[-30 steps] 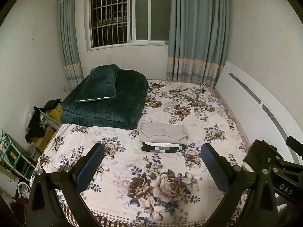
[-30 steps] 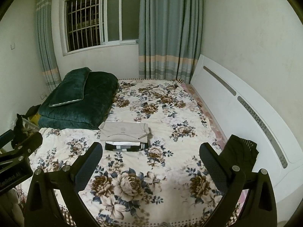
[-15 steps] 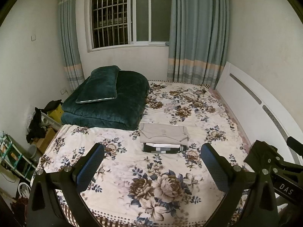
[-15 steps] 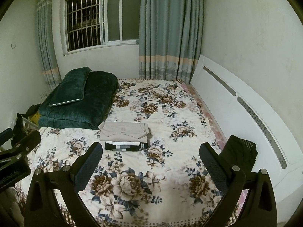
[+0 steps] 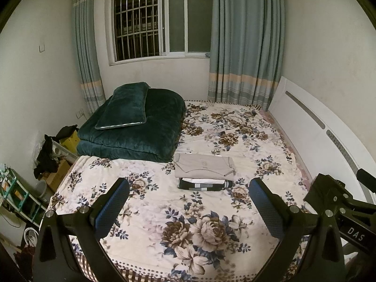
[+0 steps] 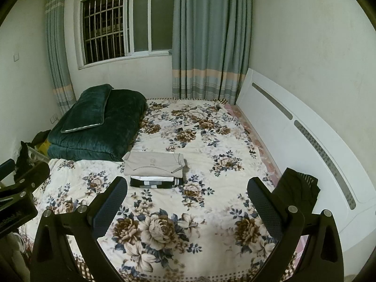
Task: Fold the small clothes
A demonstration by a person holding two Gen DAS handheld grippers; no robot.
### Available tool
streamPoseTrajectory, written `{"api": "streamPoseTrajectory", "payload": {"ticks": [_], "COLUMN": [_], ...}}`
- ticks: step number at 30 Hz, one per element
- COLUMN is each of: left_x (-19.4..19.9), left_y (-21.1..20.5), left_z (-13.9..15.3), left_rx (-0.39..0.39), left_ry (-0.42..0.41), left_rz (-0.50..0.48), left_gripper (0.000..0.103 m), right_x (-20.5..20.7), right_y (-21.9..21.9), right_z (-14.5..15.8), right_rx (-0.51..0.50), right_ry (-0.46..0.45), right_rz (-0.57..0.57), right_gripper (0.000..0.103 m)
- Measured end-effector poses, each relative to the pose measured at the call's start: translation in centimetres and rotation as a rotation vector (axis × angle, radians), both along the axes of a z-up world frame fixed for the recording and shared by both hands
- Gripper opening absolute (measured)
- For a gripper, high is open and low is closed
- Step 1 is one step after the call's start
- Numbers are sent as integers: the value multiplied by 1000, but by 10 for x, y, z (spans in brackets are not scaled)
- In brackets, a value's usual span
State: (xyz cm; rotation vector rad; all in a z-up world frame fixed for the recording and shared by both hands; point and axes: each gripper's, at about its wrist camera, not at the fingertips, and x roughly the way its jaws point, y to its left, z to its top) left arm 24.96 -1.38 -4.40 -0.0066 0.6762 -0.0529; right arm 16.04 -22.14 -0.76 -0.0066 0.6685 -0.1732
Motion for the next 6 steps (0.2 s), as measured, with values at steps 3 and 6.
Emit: {"api": "streamPoseTrajectory", "payload": {"ticks": [3, 6], "left_x": [-1, 0], "left_y": [-1, -1], "left_z": [0, 0], "left_rx": [4, 0], "left_ry": [-2, -4], "left_rz": [1, 0], "left_gripper": [103, 103], "right_x": [0, 0], "right_y": [0, 0], "right_z": [0, 0], "right_rx": [1, 2], "right_ry": [-1, -2], "right_rz": [-1, -1], "right_gripper": [103, 103]}}
